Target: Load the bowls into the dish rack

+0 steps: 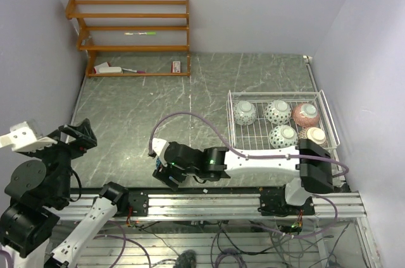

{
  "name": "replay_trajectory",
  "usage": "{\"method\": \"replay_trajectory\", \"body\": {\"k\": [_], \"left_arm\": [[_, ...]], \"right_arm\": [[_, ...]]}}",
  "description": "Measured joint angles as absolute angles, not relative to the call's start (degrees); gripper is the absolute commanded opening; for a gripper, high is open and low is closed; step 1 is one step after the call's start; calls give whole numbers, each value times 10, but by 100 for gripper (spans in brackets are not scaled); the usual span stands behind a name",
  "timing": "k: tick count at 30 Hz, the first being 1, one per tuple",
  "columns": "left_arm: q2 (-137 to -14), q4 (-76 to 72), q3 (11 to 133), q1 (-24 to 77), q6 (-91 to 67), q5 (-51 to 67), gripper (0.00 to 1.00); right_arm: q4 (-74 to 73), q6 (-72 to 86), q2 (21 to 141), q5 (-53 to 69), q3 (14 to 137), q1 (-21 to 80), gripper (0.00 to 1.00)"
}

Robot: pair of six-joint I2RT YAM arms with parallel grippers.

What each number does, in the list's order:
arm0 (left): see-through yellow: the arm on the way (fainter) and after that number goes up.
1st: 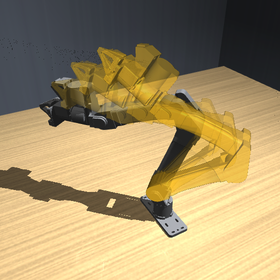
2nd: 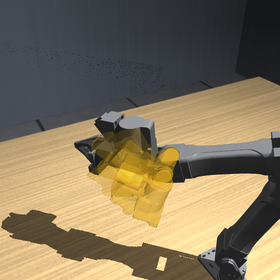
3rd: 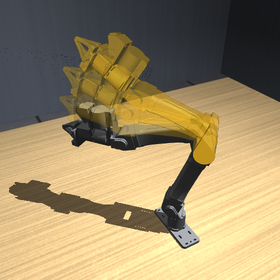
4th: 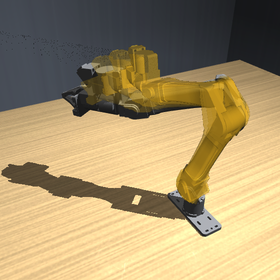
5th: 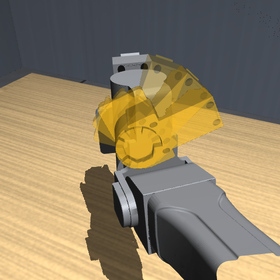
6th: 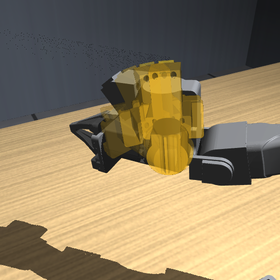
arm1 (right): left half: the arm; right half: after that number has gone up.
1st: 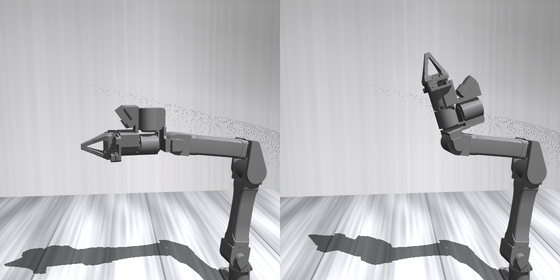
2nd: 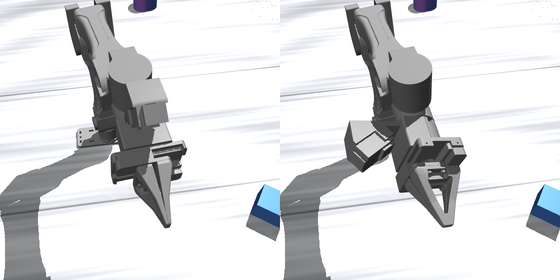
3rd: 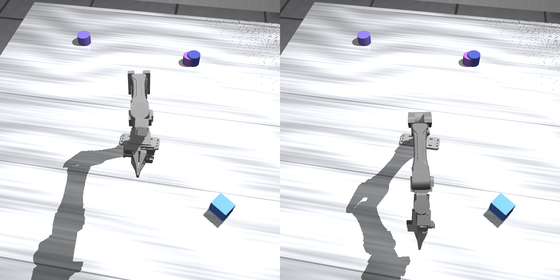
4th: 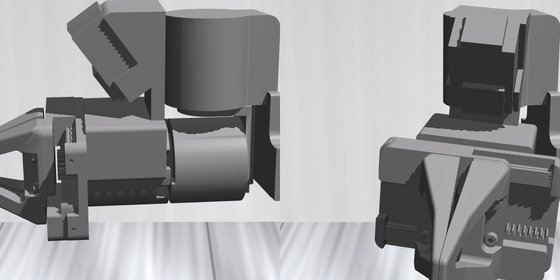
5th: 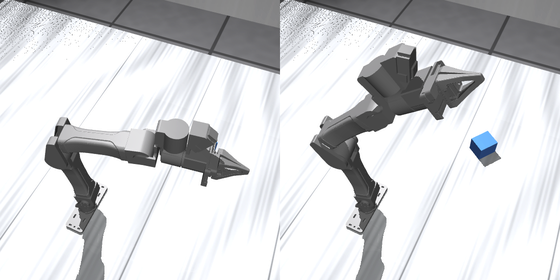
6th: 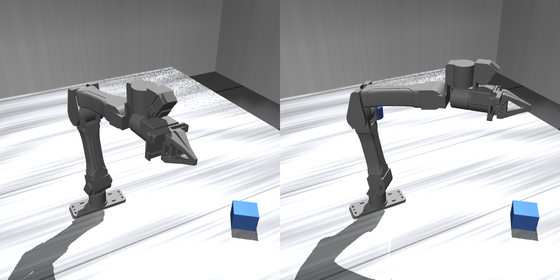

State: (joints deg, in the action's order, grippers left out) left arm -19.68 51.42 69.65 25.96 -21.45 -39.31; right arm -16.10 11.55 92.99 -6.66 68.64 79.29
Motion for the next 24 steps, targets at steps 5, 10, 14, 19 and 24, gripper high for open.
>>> {"method": "replay_trajectory", "body": {"k": [5,10,14,19,24], "left_arm": [[-176,539,708,260,-217,-406,99],[-168,553,708,260,-222,-410,99],[-166,557,701,260,-224,-410,99],[-166,558,694,260,-225,-412,99],[-166,557,684,260,-225,-412,99]], "right_arm": [[-153,100,965,-42,687,794,64],[-135,89,991,-28,702,793,61],[-131,85,1016,-18,705,793,58],[-131,83,1032,-17,705,793,45],[-131,82,1045,-32,705,793,31]]}}
